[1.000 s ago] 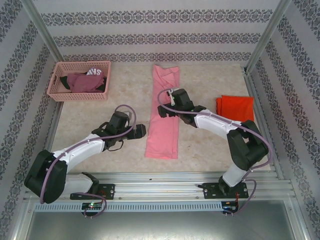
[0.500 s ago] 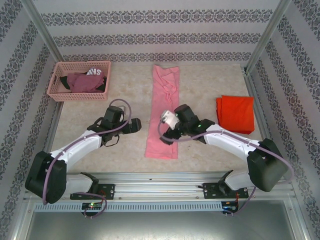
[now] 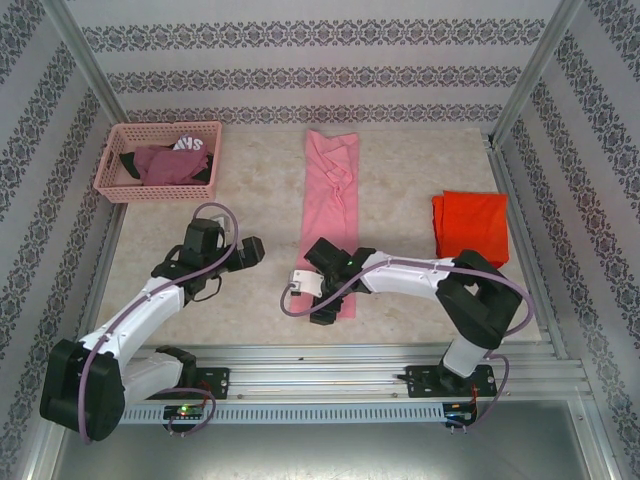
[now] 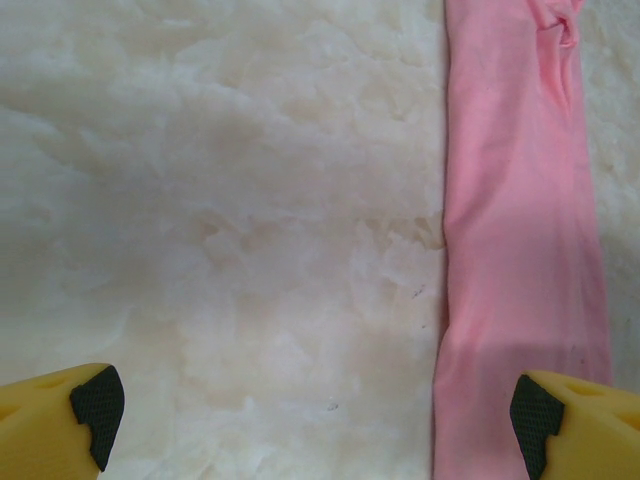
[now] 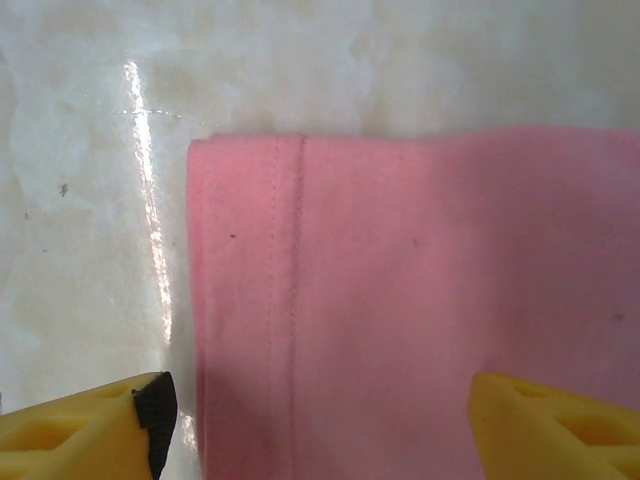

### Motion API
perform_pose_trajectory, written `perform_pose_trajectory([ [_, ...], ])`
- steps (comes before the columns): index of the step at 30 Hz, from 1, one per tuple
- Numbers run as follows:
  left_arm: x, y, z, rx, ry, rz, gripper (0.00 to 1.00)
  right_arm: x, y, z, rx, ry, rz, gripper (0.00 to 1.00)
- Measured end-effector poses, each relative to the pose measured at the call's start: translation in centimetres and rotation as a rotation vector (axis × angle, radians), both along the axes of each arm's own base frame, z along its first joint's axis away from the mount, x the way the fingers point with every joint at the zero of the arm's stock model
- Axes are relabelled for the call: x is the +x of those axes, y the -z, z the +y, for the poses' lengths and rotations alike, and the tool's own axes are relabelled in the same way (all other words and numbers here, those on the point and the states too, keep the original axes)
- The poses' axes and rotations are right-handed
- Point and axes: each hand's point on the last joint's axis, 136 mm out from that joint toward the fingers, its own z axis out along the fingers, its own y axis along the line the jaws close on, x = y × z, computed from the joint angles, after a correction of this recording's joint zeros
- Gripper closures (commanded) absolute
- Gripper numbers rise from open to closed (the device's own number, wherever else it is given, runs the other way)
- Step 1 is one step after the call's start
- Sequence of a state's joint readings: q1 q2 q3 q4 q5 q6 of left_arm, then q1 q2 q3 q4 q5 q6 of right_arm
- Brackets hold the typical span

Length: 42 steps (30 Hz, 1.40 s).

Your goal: Fold and stack the t-shirts

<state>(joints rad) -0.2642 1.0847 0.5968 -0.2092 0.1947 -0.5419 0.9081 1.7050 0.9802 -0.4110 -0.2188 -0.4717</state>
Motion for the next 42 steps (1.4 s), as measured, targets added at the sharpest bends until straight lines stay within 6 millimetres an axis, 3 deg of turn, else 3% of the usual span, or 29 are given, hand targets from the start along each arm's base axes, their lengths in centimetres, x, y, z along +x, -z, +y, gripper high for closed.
perform_pose_trajectory([
  [5, -0.4, 0.6, 0.1, 0.000, 0.000, 0.020, 0.00, 0.0, 0.9, 0.3, -0.031, -0.012, 0.021, 0.24],
  [9, -0.4, 0.6, 0.1, 0.000, 0.001, 0.019, 0.00, 0.4, 1.3, 0.6, -0.064, -0.024, 0.017, 0.33],
  [13, -0.5, 0.6, 0.1, -0.002, 0.001, 0.021, 0.00, 0.9, 1.4, 0.7, -0.095, -0.040, 0.004, 0.34],
  [21, -0.5, 0.9, 0.5, -0.001, -0.010, 0.028, 0.00, 0.7, 1.6, -0.5, -0.157, -0.097, -0.015, 0.37],
  [24, -0.7, 1.3, 0.5, -0.001, -0.008, 0.037, 0.00, 0.7, 1.6, -0.8, -0.169, -0.105, -0.020, 0.46],
  [27, -0.7, 1.7, 0.5, 0.000, -0.007, 0.047, 0.00, 0.8, 1.7, -1.1, -0.184, -0.108, -0.029, 0.75],
  [29, -0.7, 1.9, 0.4, -0.002, -0.003, 0.054, 0.00, 0.9, 1.6, -1.2, -0.191, -0.110, -0.035, 0.88],
  [31, -0.7, 1.9, 0.3, -0.005, -0.001, 0.057, 0.00, 1.0, 1.6, -1.2, -0.195, -0.109, -0.037, 0.94],
  [34, -0.6, 1.9, 0.4, -0.009, -0.003, 0.058, 0.00, 1.0, 1.5, -1.3, -0.200, -0.111, -0.040, 1.00],
  [42, -0.6, 1.1, 0.5, -0.020, -0.002, 0.008, 0.00, 0.6, 0.3, -1.7, -0.197, -0.109, -0.035, 1.00],
])
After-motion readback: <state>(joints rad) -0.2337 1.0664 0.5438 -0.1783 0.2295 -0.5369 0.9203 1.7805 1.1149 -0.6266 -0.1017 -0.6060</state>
